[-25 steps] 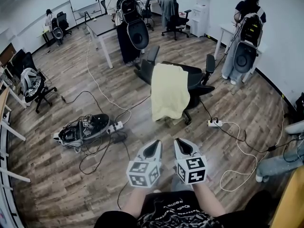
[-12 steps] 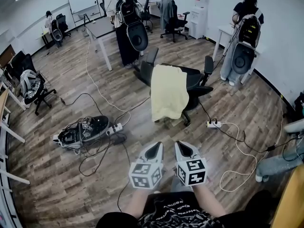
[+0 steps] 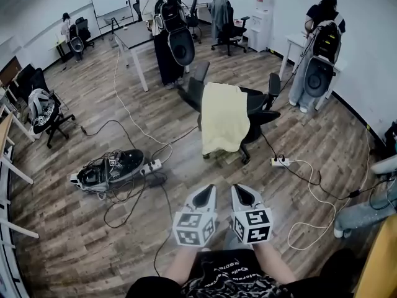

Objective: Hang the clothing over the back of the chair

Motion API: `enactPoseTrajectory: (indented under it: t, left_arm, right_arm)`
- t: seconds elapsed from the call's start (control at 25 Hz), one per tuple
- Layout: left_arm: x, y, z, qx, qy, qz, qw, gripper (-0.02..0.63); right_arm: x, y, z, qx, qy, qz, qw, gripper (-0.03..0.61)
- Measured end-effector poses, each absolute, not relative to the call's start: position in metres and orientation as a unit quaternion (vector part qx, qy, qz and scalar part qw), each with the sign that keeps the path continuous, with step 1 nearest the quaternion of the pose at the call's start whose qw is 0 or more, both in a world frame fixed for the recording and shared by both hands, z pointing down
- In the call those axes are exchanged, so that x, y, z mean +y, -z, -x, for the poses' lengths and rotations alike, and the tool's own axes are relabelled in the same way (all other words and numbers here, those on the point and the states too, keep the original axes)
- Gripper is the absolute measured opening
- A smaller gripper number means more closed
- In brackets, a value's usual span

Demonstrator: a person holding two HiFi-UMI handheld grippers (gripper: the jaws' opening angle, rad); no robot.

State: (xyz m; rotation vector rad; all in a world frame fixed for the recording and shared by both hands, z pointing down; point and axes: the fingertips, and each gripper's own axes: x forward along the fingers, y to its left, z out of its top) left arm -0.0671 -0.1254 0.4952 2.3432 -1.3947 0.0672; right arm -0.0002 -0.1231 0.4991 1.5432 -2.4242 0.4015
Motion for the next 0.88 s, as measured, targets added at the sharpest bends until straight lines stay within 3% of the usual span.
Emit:
enactPoseTrajectory:
  t: [0.88]
  left_arm:
    - [-0.130,-0.504,0.076,-0.518,-0.033,-0.830,0.202,0.011]
  right_arm:
    - [-0.123,-0.499,-0.005,-0.827,-0.139,-0.534,0.112,0.005]
